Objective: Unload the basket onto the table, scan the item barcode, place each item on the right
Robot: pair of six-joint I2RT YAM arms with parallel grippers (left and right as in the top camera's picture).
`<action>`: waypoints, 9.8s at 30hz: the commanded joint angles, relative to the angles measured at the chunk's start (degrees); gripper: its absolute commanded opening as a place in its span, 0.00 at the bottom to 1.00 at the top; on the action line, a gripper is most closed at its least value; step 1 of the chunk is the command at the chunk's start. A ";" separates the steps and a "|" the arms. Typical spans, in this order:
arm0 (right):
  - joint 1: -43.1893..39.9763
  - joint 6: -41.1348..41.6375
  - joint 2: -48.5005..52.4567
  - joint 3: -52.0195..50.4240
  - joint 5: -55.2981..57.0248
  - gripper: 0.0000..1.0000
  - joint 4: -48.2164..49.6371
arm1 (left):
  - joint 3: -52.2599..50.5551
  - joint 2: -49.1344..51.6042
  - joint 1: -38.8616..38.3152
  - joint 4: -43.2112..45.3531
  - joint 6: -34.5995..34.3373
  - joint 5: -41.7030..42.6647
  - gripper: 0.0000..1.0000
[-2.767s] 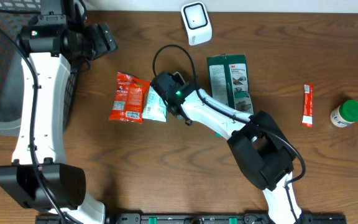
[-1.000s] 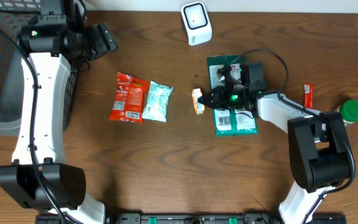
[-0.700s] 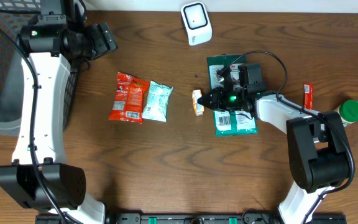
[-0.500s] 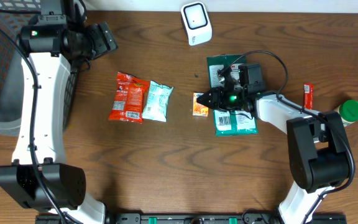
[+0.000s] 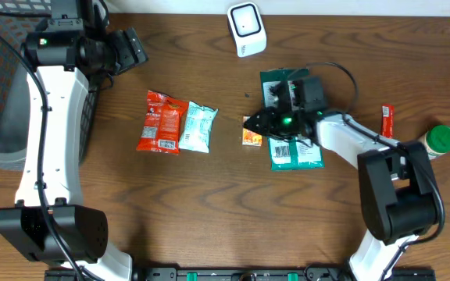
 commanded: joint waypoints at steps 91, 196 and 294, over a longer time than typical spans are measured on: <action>25.77 -20.02 3.04 16.81 62.66 0.35 -28.04 | 1.38 -1.01 0.15 -0.13 0.76 -0.35 0.90; -2.86 0.35 3.72 -3.76 -15.82 0.01 9.40 | 1.38 -1.01 0.15 -0.13 0.76 -0.35 0.89; 15.85 -13.29 7.28 21.20 36.98 0.56 -31.65 | 1.38 -1.01 0.15 -0.13 0.76 -0.35 0.89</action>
